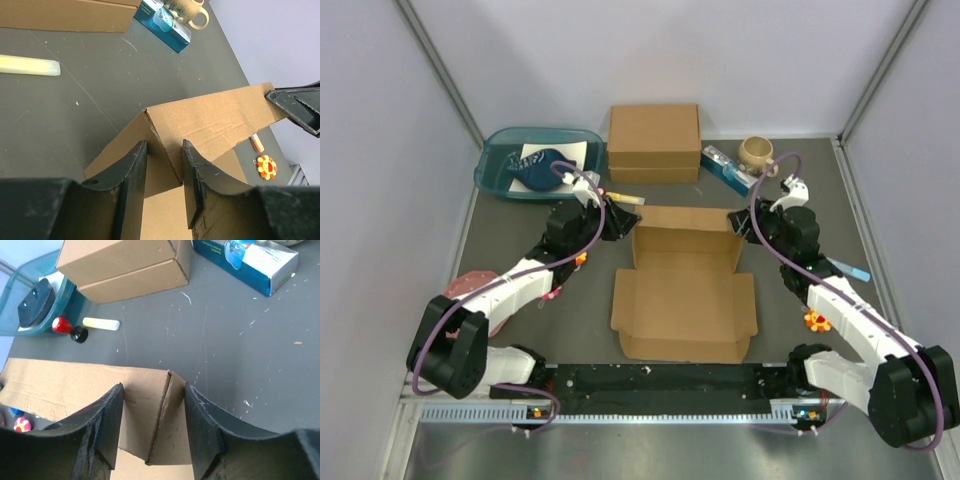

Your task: Fold the paper box

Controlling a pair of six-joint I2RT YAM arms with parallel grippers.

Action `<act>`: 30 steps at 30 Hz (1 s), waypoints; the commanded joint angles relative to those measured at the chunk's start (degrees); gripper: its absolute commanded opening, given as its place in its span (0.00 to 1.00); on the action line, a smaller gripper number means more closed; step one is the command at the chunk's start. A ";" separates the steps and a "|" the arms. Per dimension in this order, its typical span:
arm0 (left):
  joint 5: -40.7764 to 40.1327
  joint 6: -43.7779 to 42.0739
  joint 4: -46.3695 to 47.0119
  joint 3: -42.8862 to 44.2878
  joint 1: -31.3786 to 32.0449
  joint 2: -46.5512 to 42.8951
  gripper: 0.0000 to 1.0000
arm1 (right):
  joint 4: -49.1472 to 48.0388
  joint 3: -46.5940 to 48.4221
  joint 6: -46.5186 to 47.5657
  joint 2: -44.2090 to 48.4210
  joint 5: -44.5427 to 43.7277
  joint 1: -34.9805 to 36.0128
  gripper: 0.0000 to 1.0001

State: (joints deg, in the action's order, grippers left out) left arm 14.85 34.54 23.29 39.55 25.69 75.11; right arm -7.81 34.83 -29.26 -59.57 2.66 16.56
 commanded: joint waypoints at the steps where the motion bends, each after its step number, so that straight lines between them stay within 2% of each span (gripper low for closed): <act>1: -4.04 -3.00 -12.22 -3.16 0.06 1.88 0.26 | -1.58 -5.38 -0.80 0.77 0.68 -0.65 0.45; 16: -5.97 -0.10 -8.17 -8.87 1.64 0.91 0.25 | -2.82 -22.69 -8.36 8.33 -0.72 -0.65 0.41; 30: -6.41 2.19 -4.04 -12.57 3.22 5.48 0.22 | 2.01 -19.45 -11.43 2.09 -4.15 -0.74 0.37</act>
State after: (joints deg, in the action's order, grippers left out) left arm 10.39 38.96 35.83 32.27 28.14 75.44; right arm -26.35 18.50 -41.25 -52.27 -0.40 16.05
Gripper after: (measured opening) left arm 0.327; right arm 0.397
